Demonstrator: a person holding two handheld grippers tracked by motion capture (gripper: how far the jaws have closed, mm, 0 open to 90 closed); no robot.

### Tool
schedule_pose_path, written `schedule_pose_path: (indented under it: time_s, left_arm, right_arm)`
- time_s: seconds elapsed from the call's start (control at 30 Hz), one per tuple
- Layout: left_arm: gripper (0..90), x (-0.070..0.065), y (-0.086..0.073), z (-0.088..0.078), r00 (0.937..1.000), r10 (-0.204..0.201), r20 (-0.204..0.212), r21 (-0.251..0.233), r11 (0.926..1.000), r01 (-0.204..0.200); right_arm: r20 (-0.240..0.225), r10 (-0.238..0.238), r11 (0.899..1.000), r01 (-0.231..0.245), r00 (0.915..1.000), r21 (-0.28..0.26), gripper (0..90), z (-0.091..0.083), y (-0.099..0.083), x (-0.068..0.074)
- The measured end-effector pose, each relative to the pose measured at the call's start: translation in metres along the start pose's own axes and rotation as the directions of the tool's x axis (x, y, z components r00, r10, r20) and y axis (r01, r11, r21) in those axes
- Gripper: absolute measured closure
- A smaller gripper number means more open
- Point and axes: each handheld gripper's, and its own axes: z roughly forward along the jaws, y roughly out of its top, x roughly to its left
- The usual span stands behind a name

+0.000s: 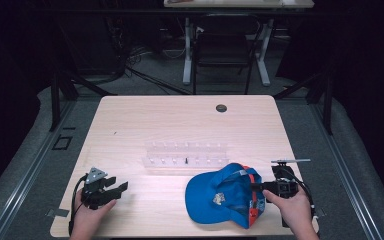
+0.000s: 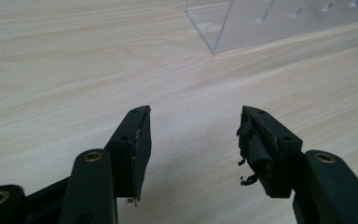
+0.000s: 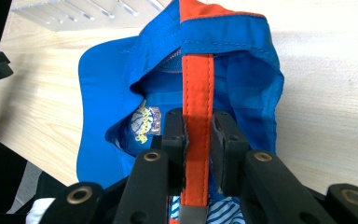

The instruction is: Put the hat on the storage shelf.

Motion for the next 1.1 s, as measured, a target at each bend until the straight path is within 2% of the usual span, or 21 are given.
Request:
schedule_pose_path:
  time_s: [0.07, 0.1, 0.5, 0.77, 0.93, 1.0, 1.1]
  left_arm:
    - [44.2, 0.000, 0.000, 0.000, 1.0000, 0.000, 0.001, 0.000, 1.0000, 0.000]
    - [44.3, 0.000, 0.000, 0.000, 1.0000, 0.000, 0.001, 0.000, 1.0000, 0.000]
    - [44.3, -0.001, 0.000, 0.001, 1.0000, 0.002, 0.002, -0.004, 1.0000, -0.002]
    - [44.3, -0.001, 0.000, 0.001, 1.0000, 0.000, 0.003, -0.006, 1.0000, 0.000]
    - [44.3, -0.001, 0.000, 0.001, 1.0000, 0.001, 0.004, -0.006, 1.0000, -0.001]
    - [44.3, -0.001, 0.000, 0.001, 1.0000, 0.001, 0.003, -0.006, 1.0000, -0.001]
    - [44.3, -0.001, 0.000, 0.001, 1.0000, 0.001, 0.003, -0.007, 1.0000, -0.001]
  right_arm:
    - [-0.003, -0.012, 1.000, 0.012, 0.9999, 0.005, 77.0, -0.002, 0.002, 0.000]
    - [-0.005, 0.001, 1.000, -0.001, 1.0000, -0.005, 76.9, -0.003, 0.002, 0.002]
    - [-0.017, -0.013, 1.000, 0.014, 0.9998, 0.026, 77.2, -0.016, 0.011, 0.010]
    - [-0.063, -0.011, 0.997, 0.016, 0.9980, 0.074, 77.1, -0.025, 0.020, 0.016]
    - [-0.076, -0.014, 0.996, 0.021, 0.9970, 0.085, 76.9, -0.030, 0.026, 0.022]
    - [-0.090, -0.001, 0.997, 0.008, 0.9959, 0.077, 76.9, -0.031, 0.029, 0.024]
    - [-0.131, 0.002, 0.995, 0.011, 0.9914, 0.098, 77.1, -0.033, 0.033, 0.026]
